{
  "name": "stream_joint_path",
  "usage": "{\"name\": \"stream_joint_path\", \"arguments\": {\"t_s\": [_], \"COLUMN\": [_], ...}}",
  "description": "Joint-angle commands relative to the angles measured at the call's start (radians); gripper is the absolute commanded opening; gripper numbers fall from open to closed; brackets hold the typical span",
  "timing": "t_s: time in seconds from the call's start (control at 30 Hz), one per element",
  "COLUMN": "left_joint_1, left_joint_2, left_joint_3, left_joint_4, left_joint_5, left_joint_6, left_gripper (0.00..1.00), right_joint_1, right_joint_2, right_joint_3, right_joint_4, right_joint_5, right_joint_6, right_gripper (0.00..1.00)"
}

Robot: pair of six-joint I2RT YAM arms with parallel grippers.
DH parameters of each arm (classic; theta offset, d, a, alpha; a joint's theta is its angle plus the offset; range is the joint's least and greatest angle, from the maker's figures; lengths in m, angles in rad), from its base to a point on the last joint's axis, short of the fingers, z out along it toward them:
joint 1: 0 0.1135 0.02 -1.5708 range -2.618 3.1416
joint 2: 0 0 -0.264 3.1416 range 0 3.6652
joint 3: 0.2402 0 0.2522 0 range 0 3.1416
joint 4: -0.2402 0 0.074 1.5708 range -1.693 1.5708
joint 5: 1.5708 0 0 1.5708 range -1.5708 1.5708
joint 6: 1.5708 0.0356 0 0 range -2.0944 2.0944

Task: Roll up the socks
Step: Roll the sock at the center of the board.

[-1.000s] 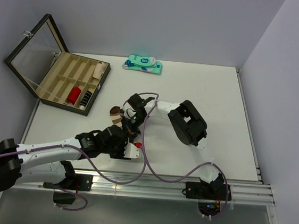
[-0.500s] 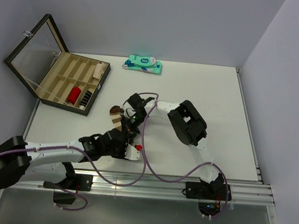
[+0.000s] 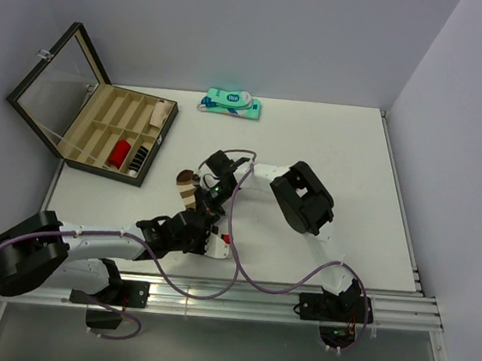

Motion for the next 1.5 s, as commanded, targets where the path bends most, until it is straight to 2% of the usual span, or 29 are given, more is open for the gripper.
{"name": "stream_joint_path", "arguments": {"t_s": [0.0, 0.07, 0.13, 0.4, 0.63, 0.73, 0.87, 1.07, 1.2, 1.37, 1.47], "left_joint_1": [0.002, 0.005, 0.017, 0.073, 0.094, 0.119, 0.148, 0.217, 0.316, 0.405, 0.424], "left_joint_2": [0.022, 0.03, 0.041, 0.053, 0.072, 0.088, 0.114, 0.211, 0.32, 0.473, 0.553], "left_joint_3": [0.022, 0.042, 0.065, 0.142, 0.197, 0.229, 0.277, 0.398, 0.507, 0.639, 0.677], "left_joint_4": [-0.012, -0.05, -0.103, -0.26, -0.338, -0.384, -0.443, -0.593, -0.729, -0.916, -0.966], "left_joint_5": [-0.007, 0.024, 0.053, 0.211, 0.308, 0.363, 0.449, 0.571, 0.731, 0.832, 0.868], "left_joint_6": [-0.006, -0.02, -0.033, -0.082, -0.107, -0.11, -0.113, -0.09, -0.027, 0.064, 0.101], "left_gripper": [0.34, 0.22, 0.15, 0.01, 0.0, 0.0, 0.01, 0.0, 0.0, 0.0, 0.0], "right_joint_1": [-0.003, -0.005, -0.005, -0.011, -0.037, -0.067, -0.112, -0.159, -0.181, -0.182, -0.176], "right_joint_2": [0.012, -0.004, -0.026, -0.139, -0.288, -0.369, -0.474, -0.638, -0.759, -0.92, -1.04], "right_joint_3": [-0.047, -0.065, -0.082, -0.19, -0.308, -0.38, -0.489, -0.616, -0.737, -0.877, -0.952], "right_joint_4": [-0.007, 0.008, 0.017, 0.14, 0.288, 0.365, 0.479, 0.552, 0.638, 0.703, 0.732], "right_joint_5": [0.101, 0.131, 0.156, 0.245, 0.355, 0.401, 0.449, 0.587, 0.661, 0.789, 0.837], "right_joint_6": [-0.008, -0.005, -0.005, 0.03, 0.109, 0.15, 0.19, 0.227, 0.261, 0.245, 0.228], "right_gripper": [0.13, 0.15, 0.16, 0.32, 0.48, 0.51, 0.53, 0.53, 0.53, 0.53, 0.52]}}
